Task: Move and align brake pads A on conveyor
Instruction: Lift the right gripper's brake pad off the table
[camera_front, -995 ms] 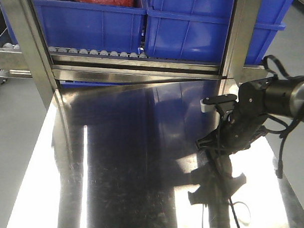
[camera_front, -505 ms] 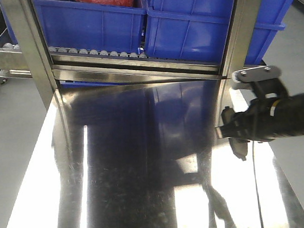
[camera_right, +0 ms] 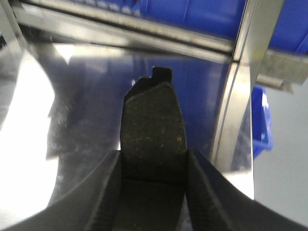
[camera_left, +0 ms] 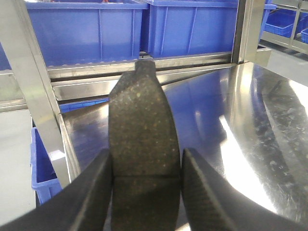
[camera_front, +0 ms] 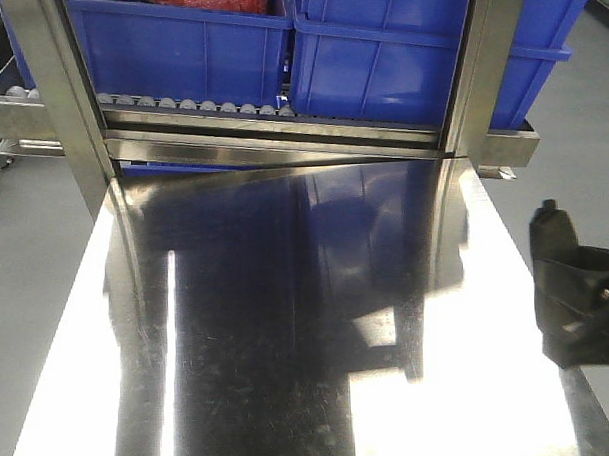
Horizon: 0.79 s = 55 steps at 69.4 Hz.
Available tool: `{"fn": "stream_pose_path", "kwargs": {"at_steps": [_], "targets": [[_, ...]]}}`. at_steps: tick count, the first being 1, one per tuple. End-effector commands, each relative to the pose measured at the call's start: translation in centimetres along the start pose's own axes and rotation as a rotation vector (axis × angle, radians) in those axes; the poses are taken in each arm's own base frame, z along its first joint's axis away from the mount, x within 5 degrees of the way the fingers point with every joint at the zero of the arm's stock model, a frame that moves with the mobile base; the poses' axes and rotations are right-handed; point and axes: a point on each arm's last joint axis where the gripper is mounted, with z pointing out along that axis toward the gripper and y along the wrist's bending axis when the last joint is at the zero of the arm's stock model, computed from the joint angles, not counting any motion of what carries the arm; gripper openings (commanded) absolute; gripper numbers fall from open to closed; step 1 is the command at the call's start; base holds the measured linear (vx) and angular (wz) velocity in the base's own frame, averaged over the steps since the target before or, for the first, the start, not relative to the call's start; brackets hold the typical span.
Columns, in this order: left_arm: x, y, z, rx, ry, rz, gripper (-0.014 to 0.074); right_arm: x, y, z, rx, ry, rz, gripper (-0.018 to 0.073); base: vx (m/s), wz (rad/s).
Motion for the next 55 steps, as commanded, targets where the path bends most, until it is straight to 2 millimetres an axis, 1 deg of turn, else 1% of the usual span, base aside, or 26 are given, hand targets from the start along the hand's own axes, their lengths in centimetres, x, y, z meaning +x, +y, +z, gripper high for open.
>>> {"fn": "stream_pose_path", "kwargs": {"at_steps": [1, 7, 17, 55], "targets": [[-1.7, -0.1, -0.2, 0.011, -0.118, 0.001, 0.0042, -1.4, 0.0, -1.8, 0.005, -0.217, -0.016, 0.0008, 0.00, 0.00], [-1.7, -0.1, -0.2, 0.011, -0.118, 0.001, 0.0042, -0.8, 0.0, -2.6, 0.006, -0.274, -0.016, 0.0008, 0.00, 0.00], [-1.7, -0.1, -0.2, 0.011, -0.118, 0.001, 0.0042, -0.8, 0.0, -3.4, 0.006, -0.323, -0.016, 0.0008, 0.00, 0.00], [-1.7, -0.1, -0.2, 0.011, -0.118, 0.001, 0.0042, -0.8, 0.0, -3.5, 0.005, -0.326, -0.008, 0.0008, 0.00, 0.00]]}}
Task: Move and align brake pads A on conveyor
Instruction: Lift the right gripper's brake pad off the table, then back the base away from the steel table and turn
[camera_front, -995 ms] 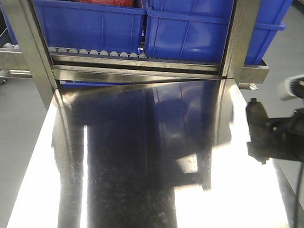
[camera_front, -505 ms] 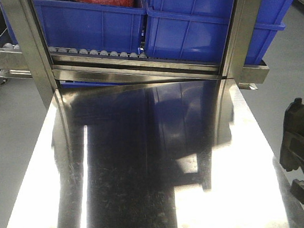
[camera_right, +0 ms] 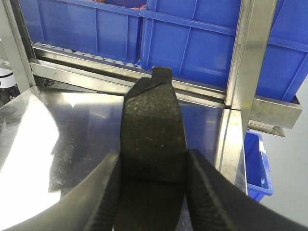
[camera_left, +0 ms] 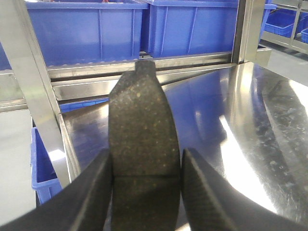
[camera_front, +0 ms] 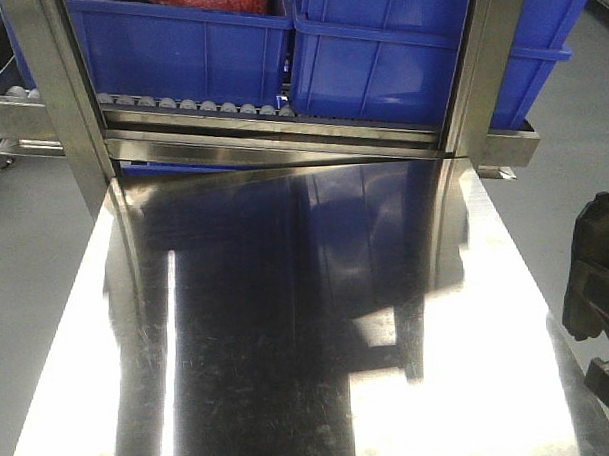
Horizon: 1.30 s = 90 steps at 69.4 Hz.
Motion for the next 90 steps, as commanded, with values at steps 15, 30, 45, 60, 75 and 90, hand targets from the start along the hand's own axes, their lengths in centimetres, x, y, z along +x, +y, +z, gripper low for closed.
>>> {"fn": "stream_pose_path", "kwargs": {"at_steps": [15, 30, 45, 60, 75, 90], "targets": [[-1.74, -0.09, -0.24, 0.011, -0.118, 0.001, 0.0042, -2.01, -0.02, -0.33, 0.003, -0.136, -0.007, 0.0008, 0.00, 0.00], [-1.74, -0.09, -0.24, 0.011, -0.118, 0.001, 0.0042, -2.01, -0.02, -0.33, 0.003, -0.136, -0.007, 0.0008, 0.00, 0.00], [-1.74, -0.09, -0.24, 0.011, -0.118, 0.001, 0.0042, -2.01, -0.02, -0.33, 0.003, -0.136, -0.007, 0.0008, -0.03, 0.06], [-1.74, -0.09, -0.24, 0.011, -0.118, 0.001, 0.0042, -2.01, -0.02, -0.33, 0.003, -0.136, -0.007, 0.0008, -0.12, 0.40], [-1.74, -0.09, -0.24, 0.011, -0.118, 0.001, 0.0042, -2.01, -0.02, -0.33, 0.003, -0.136, -0.007, 0.0008, -0.16, 0.59], [-1.74, -0.09, -0.24, 0.011, -0.118, 0.001, 0.0042, -2.01, -0.02, -0.33, 0.003, -0.136, -0.007, 0.0008, -0.16, 0.59]]}}
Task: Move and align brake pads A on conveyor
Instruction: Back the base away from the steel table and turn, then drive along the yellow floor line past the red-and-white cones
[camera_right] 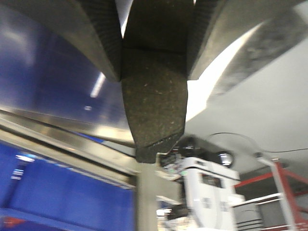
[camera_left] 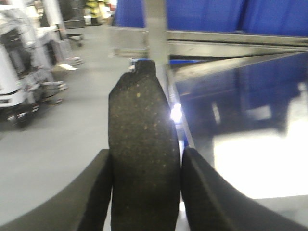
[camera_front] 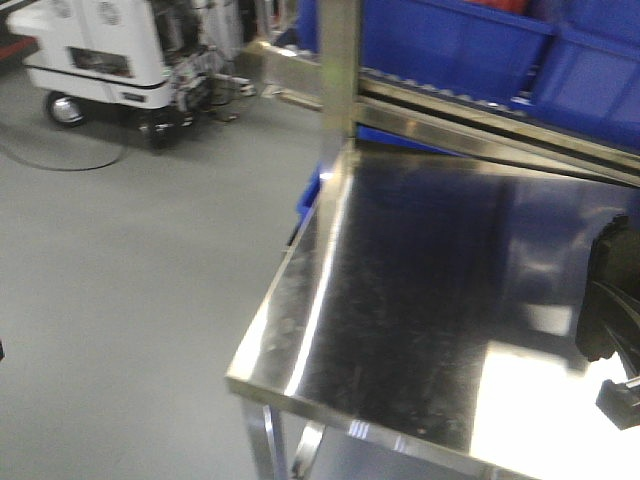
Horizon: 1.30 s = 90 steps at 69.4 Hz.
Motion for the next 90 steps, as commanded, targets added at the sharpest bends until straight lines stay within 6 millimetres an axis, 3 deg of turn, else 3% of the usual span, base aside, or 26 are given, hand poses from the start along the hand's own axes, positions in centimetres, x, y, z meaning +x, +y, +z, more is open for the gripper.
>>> {"fn": "stream_pose_path", "kwargs": {"at_steps": [1, 52, 90], "targets": [[-1.74, -0.09, -0.24, 0.012, -0.118, 0.000, 0.0042, -2.01, -0.02, -0.33, 0.003, -0.136, -0.007, 0.0008, -0.14, 0.63], [-1.74, -0.09, -0.24, 0.012, -0.118, 0.000, 0.0042, -2.01, -0.02, -0.33, 0.003, -0.136, -0.007, 0.0008, -0.07, 0.87], [-1.74, -0.09, -0.24, 0.012, -0.118, 0.000, 0.0042, -2.01, -0.02, -0.33, 0.003, -0.136, -0.007, 0.0008, 0.11, 0.58]]}}
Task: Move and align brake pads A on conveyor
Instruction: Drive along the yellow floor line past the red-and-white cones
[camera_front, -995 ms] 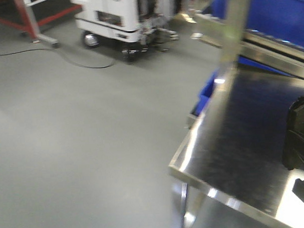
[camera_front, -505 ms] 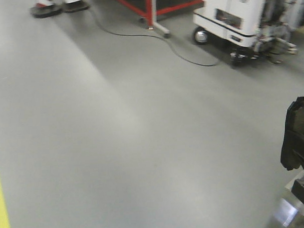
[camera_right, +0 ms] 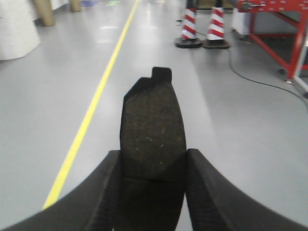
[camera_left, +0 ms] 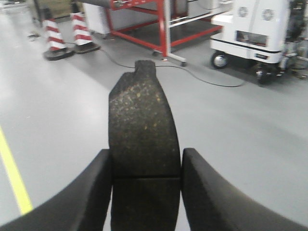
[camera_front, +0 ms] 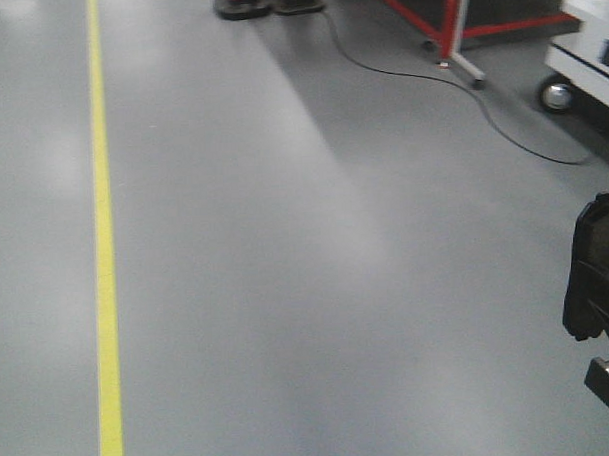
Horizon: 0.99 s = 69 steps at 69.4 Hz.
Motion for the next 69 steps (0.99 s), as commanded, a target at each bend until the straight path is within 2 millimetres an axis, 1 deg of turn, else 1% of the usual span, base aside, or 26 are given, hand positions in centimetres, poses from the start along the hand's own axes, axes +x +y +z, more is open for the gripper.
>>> {"fn": "stream_pose_path", "kwargs": {"at_steps": [1, 23, 37, 53, 69], "targets": [[-1.74, -0.09, -0.24, 0.012, -0.118, -0.001, 0.0042, -2.00, -0.02, -0.33, 0.003, -0.135, -0.007, 0.0008, 0.17, 0.60], [-1.74, -0.10, -0.24, 0.012, -0.118, -0.002, 0.0042, -2.00, -0.02, -0.33, 0.004, -0.135, -0.008, 0.0008, 0.21, 0.61], [-1.74, -0.10, -0.24, 0.013, -0.118, -0.003, 0.0042, -2.00, -0.02, -0.33, 0.004, -0.135, -0.008, 0.0008, 0.29, 0.44], [-1.74, -0.10, -0.24, 0.013, -0.118, -0.003, 0.0042, -2.00, -0.02, -0.33, 0.004, -0.135, -0.008, 0.0008, 0.38, 0.24], [-1.74, -0.10, -0.24, 0.013, -0.118, -0.003, 0.0042, -2.00, -0.02, -0.33, 0.004, -0.135, -0.008, 0.0008, 0.51, 0.04]]}}
